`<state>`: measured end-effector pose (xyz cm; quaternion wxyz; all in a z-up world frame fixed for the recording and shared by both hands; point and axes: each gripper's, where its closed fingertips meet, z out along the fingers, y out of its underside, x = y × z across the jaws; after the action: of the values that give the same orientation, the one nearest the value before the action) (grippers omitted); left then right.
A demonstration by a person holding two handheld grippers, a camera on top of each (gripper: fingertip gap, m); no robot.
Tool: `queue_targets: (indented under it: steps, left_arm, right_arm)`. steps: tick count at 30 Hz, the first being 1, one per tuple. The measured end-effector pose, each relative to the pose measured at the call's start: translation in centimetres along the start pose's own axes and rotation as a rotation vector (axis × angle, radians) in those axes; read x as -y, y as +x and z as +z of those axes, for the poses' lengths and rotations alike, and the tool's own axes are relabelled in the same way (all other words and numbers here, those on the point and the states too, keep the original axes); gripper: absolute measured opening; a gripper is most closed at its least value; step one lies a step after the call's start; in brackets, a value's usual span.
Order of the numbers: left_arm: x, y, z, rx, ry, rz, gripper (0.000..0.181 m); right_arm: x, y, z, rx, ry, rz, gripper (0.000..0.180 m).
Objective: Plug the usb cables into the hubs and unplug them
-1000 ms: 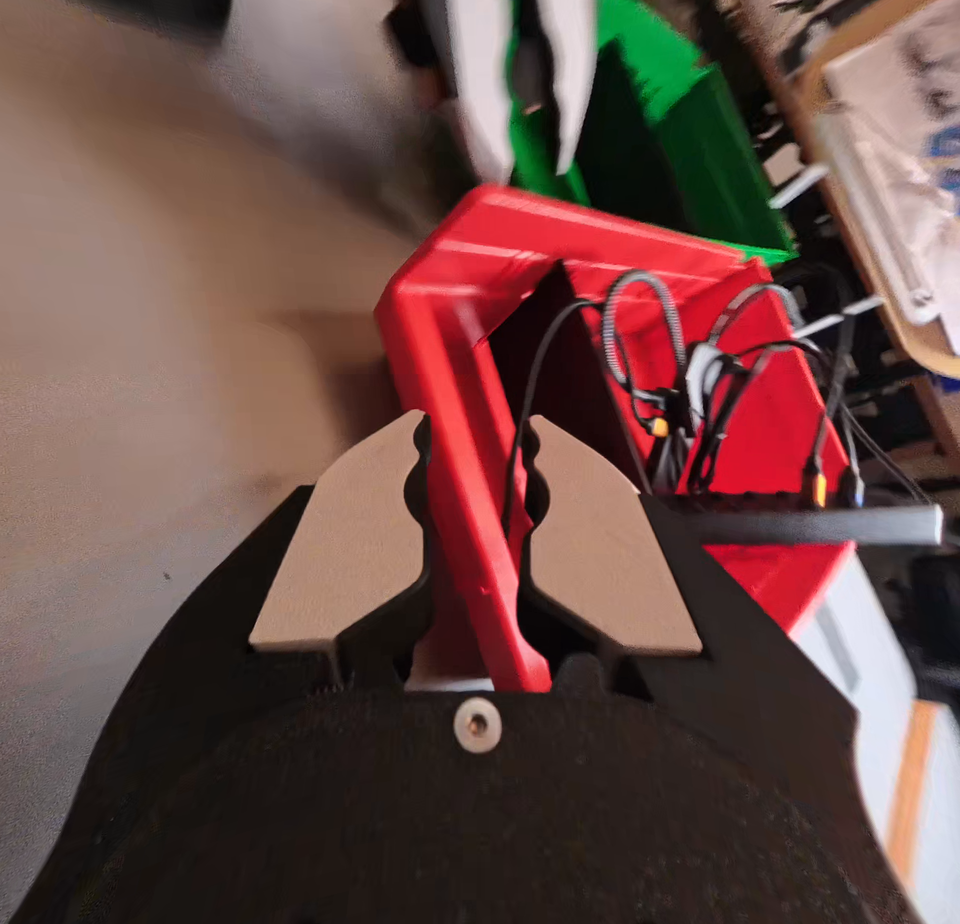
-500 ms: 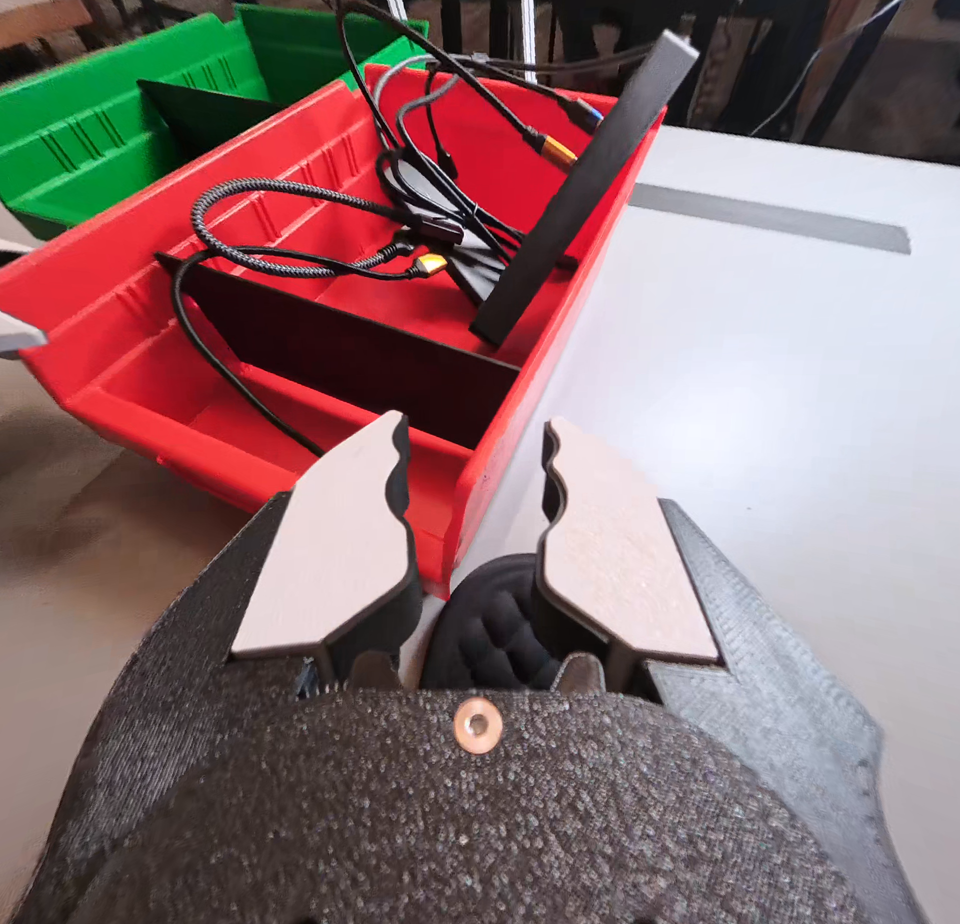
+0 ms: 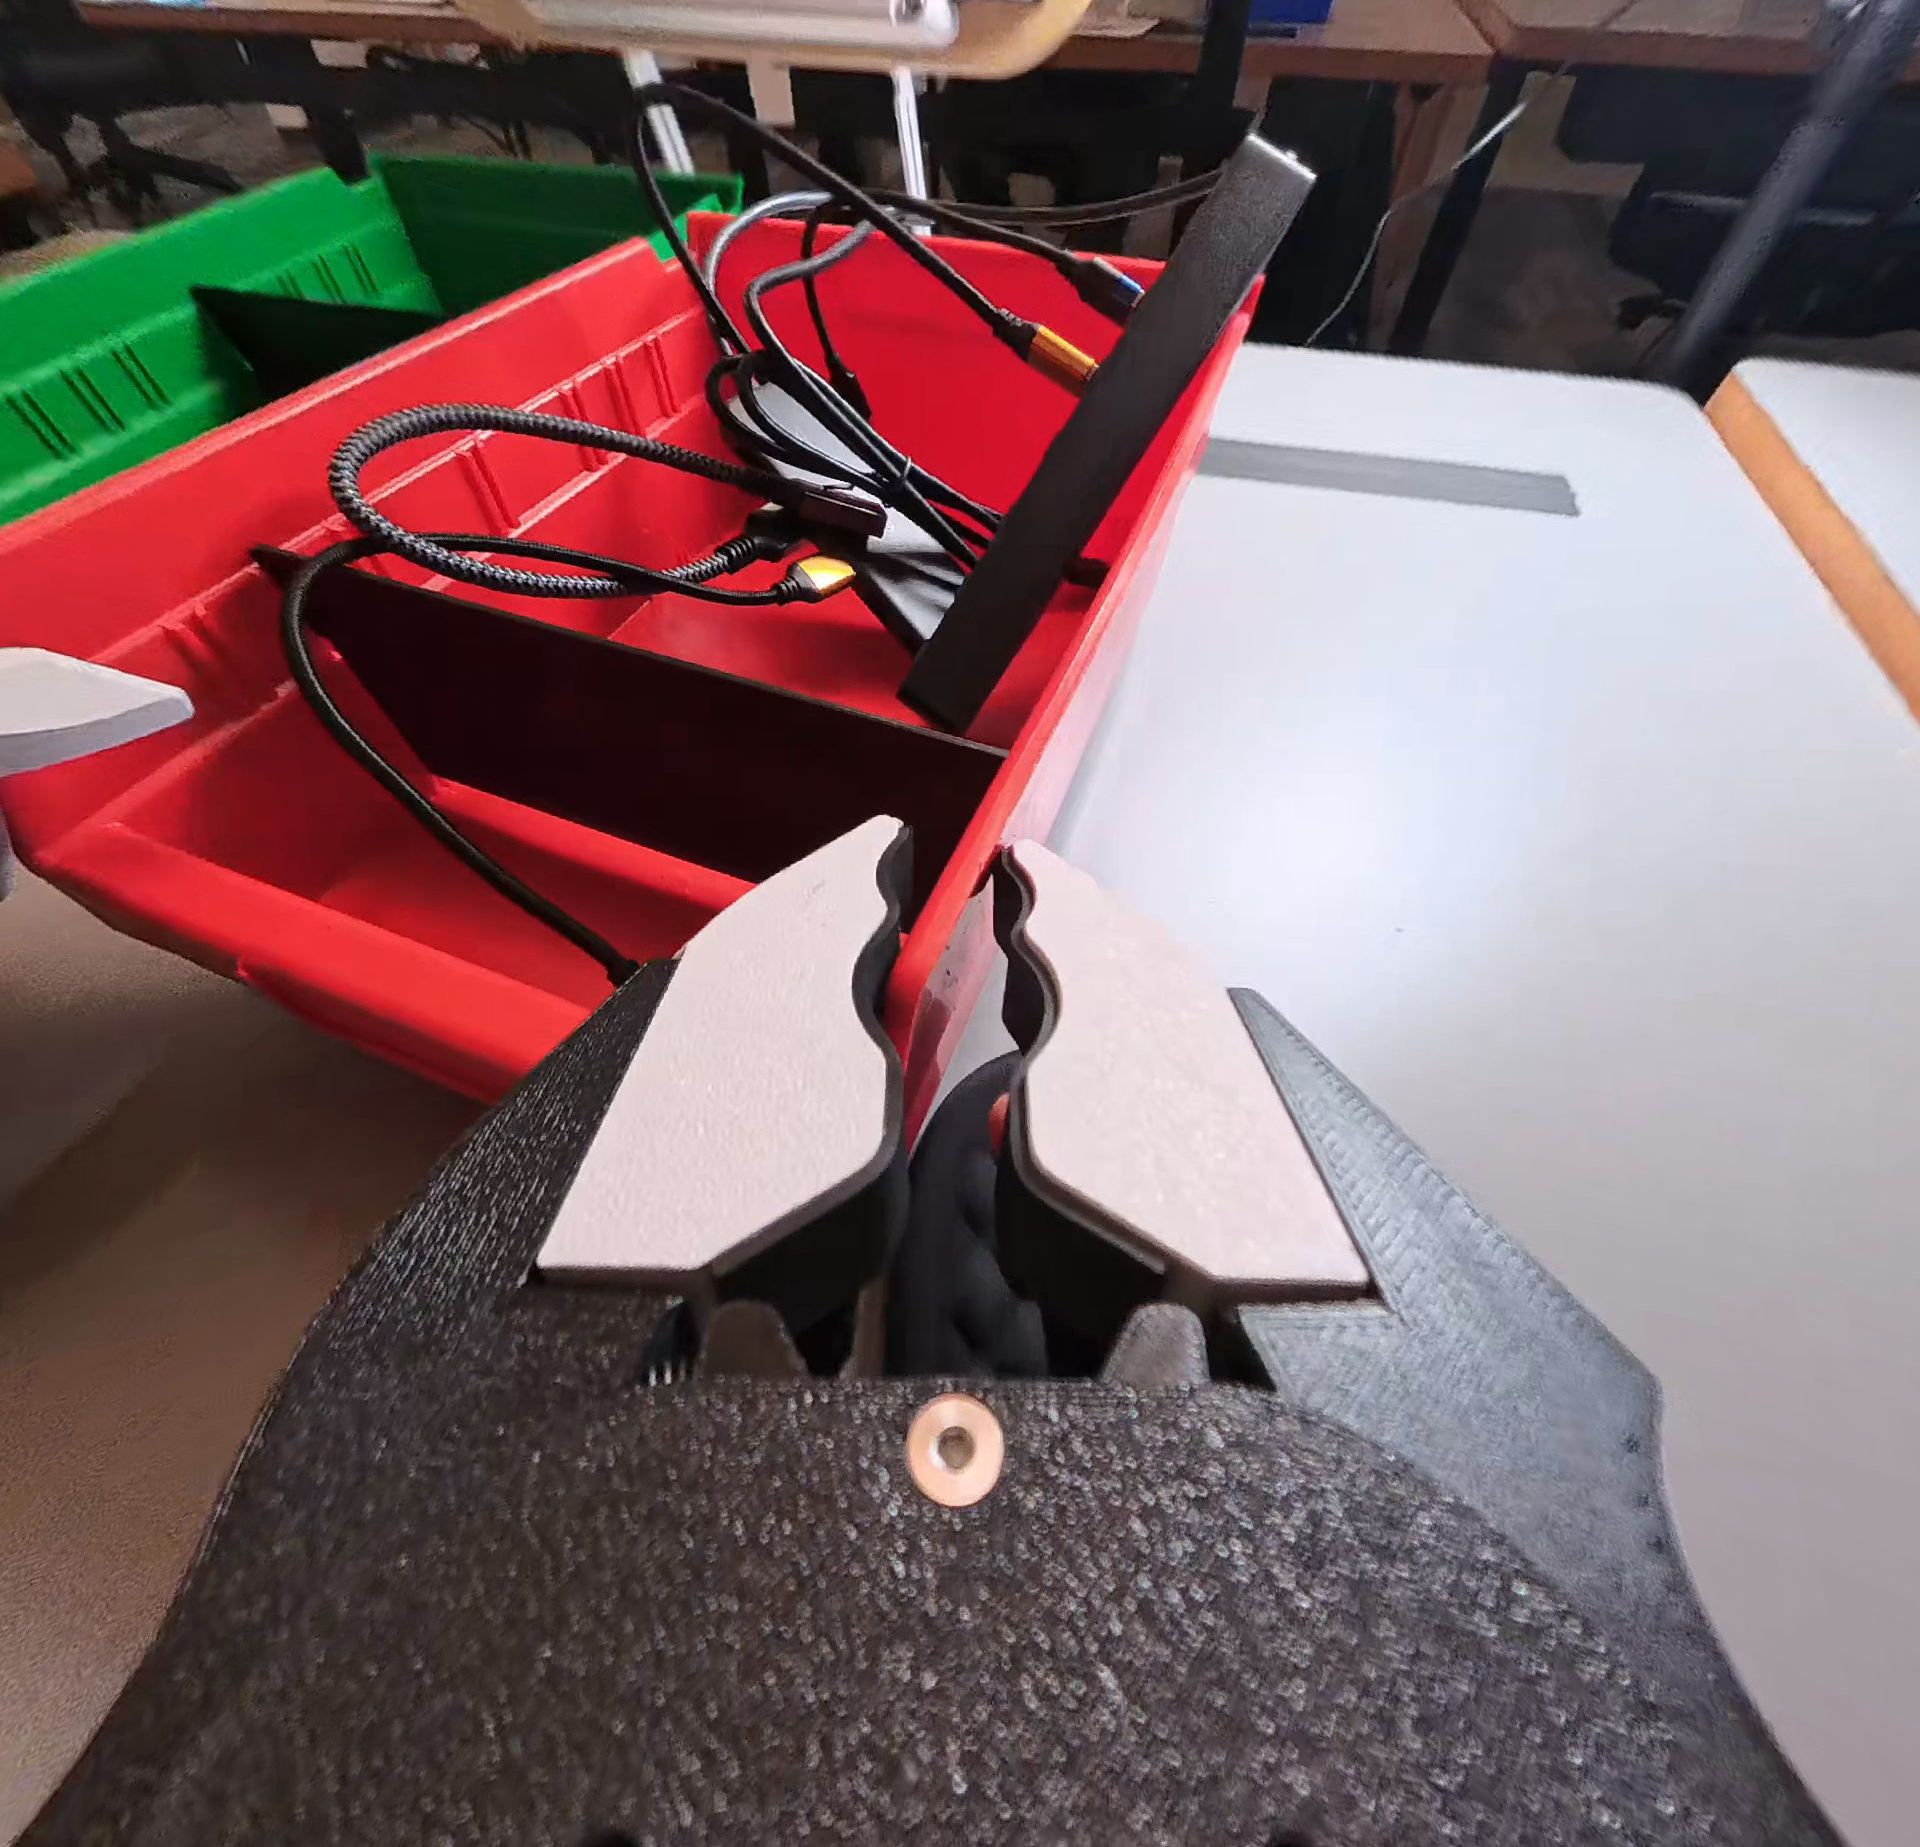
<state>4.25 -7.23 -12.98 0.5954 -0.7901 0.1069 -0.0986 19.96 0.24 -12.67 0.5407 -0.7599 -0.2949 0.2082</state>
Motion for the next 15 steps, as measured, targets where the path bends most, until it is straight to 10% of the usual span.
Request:
queue_targets:
  steps: [1, 15]
  left_arm:
    - [0.7, 0.3, -0.4, -0.003, 0.022, 0.005, 0.029]
    - [10.3, -8.2, -16.4, 0.32, 0.285, 0.067, 0.026]
  right_arm:
    - [0.7, -0.1, -0.6, -0.006, 0.016, -0.005, 0.015]
    - [15.1, -15.1, 0.3, 0.29, 0.258, -0.132, 0.017]
